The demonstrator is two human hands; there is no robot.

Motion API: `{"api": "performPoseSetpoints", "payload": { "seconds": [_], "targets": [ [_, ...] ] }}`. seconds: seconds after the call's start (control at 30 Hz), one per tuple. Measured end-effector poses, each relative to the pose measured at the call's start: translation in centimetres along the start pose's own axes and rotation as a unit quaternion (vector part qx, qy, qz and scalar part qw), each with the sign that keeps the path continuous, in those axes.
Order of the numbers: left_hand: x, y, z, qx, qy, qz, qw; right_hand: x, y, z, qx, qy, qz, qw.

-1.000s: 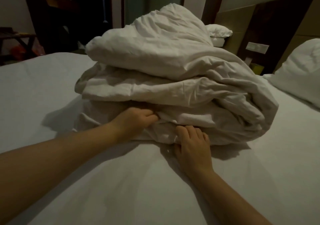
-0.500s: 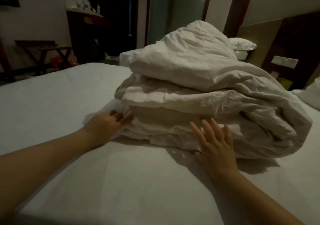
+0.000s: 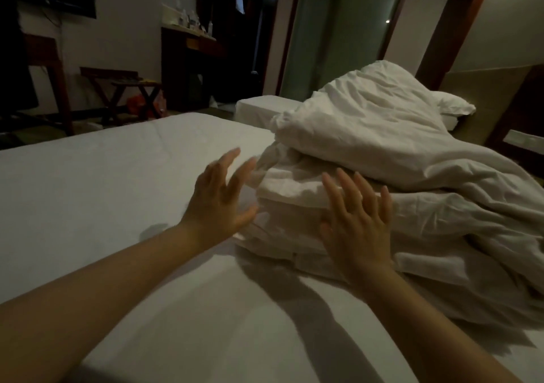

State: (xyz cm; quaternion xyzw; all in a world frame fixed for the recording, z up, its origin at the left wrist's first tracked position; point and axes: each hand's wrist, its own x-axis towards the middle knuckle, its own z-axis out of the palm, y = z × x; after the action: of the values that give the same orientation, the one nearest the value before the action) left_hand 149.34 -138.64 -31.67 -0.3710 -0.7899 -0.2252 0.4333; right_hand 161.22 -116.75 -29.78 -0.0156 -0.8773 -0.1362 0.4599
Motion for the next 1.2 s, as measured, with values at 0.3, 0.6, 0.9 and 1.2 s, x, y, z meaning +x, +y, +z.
{"api": "performPoseSetpoints", "payload": {
  "seconds": [0.3,0.6,0.9,1.2],
  "targets": [
    [13.5,4.0,-1.3,-0.151,-0.076,-0.063,0.984,9.7,2.0,-3.6,-0.038,-0.040,0.094,0.994],
    [3.3,-2.5,1.4,-0.073,-0.309,-0.031,0.948,1.4,-3.1,2.6,0.022,-0.228,0.039,0.973],
    [9.6,-1.0,-0.4,-0.280,-0.193,-0.204,0.918,7.7,0.3,-0.1,-0.013,-0.008,0.084,0.996],
    [17.6,3.5,-0.5,-0.380,-0.120,-0.190,0.897,14.3,2.5,-2.3,0.017,-0.068,0.222,0.973]
  ]
}}
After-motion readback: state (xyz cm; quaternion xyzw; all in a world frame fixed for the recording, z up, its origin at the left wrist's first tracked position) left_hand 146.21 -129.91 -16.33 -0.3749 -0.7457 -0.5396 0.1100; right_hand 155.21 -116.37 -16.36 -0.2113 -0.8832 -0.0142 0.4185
